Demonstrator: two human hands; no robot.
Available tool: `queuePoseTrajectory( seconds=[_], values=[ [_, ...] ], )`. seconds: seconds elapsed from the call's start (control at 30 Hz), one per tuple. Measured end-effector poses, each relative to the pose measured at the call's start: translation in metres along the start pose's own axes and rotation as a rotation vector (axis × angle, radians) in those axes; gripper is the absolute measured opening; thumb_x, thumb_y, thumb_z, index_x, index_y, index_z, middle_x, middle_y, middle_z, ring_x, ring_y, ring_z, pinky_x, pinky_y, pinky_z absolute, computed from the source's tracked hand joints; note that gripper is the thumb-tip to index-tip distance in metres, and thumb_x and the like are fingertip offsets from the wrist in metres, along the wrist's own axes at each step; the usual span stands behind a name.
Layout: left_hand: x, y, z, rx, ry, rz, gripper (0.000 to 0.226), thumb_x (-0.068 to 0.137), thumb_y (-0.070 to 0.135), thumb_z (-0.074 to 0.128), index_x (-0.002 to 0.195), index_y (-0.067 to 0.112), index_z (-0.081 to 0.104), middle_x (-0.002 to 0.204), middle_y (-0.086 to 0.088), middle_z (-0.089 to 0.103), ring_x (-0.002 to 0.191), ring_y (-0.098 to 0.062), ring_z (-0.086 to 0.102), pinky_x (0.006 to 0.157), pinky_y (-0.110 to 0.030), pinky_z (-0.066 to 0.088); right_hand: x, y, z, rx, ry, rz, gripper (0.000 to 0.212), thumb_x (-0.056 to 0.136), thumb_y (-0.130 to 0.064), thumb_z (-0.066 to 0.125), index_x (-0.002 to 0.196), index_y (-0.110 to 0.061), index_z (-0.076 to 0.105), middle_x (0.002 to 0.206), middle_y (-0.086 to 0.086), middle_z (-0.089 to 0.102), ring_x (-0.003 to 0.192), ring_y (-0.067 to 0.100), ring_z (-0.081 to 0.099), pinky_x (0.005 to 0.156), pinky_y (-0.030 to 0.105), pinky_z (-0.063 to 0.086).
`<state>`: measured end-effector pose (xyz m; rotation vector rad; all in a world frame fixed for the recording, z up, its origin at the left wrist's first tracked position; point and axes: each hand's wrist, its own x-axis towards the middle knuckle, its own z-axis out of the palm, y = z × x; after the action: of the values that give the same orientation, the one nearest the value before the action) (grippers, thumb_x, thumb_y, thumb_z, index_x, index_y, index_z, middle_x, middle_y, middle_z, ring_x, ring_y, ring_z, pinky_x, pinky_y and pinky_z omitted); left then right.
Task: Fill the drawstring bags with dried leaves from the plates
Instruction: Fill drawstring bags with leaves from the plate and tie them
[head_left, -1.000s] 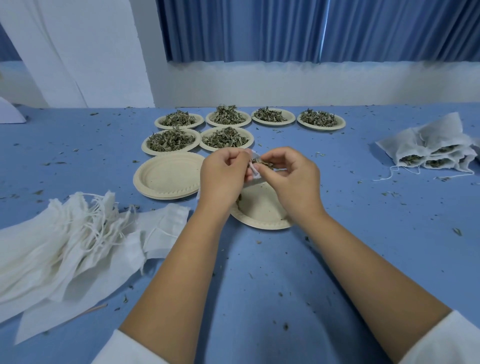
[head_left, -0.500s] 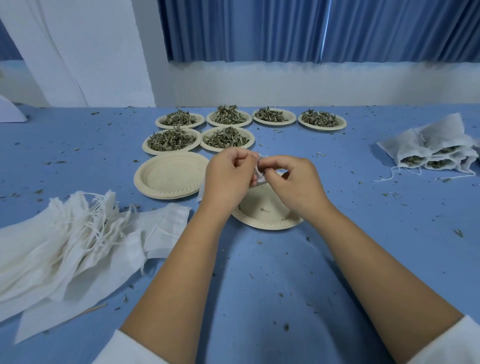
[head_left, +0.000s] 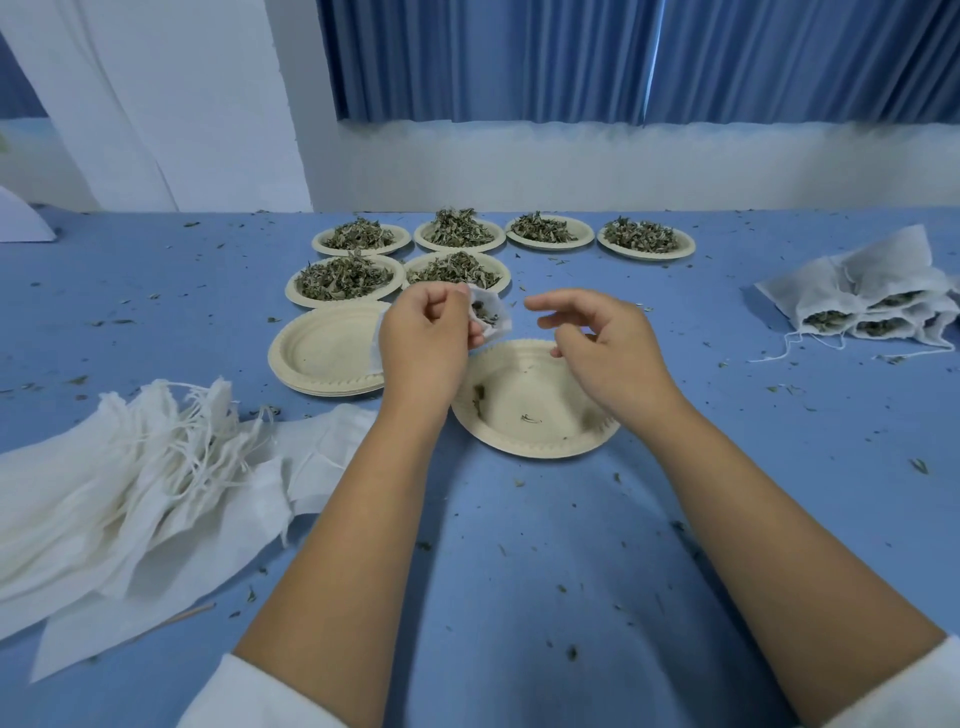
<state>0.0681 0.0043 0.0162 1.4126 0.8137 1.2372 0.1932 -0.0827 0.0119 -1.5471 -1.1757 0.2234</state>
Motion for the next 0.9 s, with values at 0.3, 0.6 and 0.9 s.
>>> queuePoseTrajectory(
  seconds=[0.3, 0.6, 0.9],
  values=[
    [0.005, -0.001, -0.003, -0.02, 0.045, -0.052, 0.016, 0.097, 0.011, 0.055, 0.101, -0.001, 0.066, 0.057, 0.005, 0.059, 0.051, -0.005, 0.058, 0.076, -0.036, 0.059, -0.004, 0.016, 0.008, -0.442, -0.467, 0.225, 0.013, 0.081, -0.01, 0.076, 0.088, -0.02, 0.075, 0.069, -0.008, 0.066, 0.056, -0.003, 0.055, 0.063, 0.016, 0.049],
    [0.006, -0.002, 0.0, -0.009, 0.023, -0.049, 0.015, 0.098, 0.011, 0.056, 0.097, 0.0, 0.065, 0.061, 0.0, 0.058, 0.052, -0.006, 0.058, 0.074, -0.034, 0.06, 0.007, 0.014, 0.03, -0.364, -0.575, 0.192, 0.048, 0.081, -0.013, 0.068, 0.126, -0.027, 0.062, 0.079, -0.004, 0.061, 0.048, 0.002, 0.047, 0.044, 0.013, 0.04],
    [0.005, -0.005, 0.004, 0.021, 0.0, -0.039, 0.012, 0.098, 0.011, 0.056, 0.09, 0.005, 0.064, 0.06, 0.0, 0.058, 0.054, -0.008, 0.059, 0.072, -0.033, 0.06, 0.007, 0.015, 0.033, -0.386, -0.585, 0.047, 0.025, 0.08, -0.008, 0.073, 0.102, -0.019, 0.076, 0.081, -0.015, 0.067, 0.074, -0.001, 0.06, 0.07, 0.01, 0.045]
  ],
)
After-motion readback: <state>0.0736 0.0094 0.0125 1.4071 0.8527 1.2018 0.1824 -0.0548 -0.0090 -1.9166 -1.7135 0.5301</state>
